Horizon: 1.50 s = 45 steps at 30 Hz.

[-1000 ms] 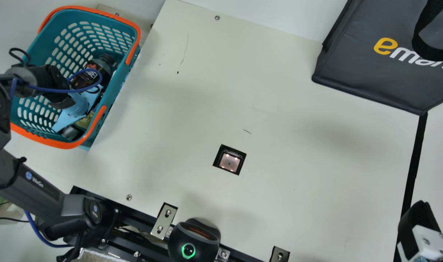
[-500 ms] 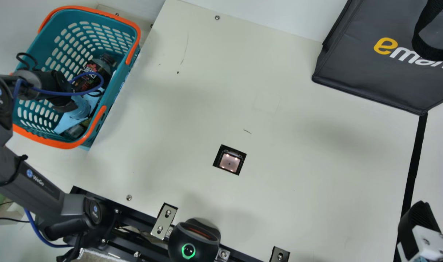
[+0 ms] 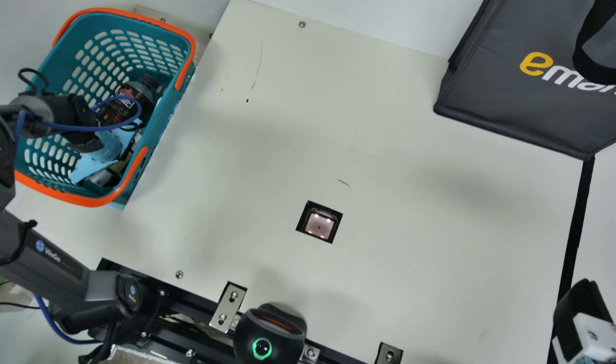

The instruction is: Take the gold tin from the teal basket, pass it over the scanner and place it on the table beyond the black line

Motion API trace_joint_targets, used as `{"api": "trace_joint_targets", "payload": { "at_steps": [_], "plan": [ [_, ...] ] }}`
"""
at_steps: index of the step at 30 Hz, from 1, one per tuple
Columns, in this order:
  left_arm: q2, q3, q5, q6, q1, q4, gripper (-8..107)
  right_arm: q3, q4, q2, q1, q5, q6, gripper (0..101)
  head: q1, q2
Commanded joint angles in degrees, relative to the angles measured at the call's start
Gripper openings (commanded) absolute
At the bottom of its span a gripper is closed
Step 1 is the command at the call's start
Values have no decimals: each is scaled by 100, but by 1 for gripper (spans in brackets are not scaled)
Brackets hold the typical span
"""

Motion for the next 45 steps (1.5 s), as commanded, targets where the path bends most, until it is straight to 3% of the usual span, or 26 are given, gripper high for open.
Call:
{"api": "trace_joint_targets", "payload": {
  "at_steps": [1,24,45],
  "plan": [
    [-100,-26,115,43,-5,-14,-8,0,0,0,0,0,0,95,-166,14],
    [-980,-952,1511,428,120,-376,-8,0,0,0,0,-7,0,95,-166,14],
    [-1946,-1981,1865,939,-37,-717,-8,0,0,0,0,-1,0,95,-166,14]
  ]
}}
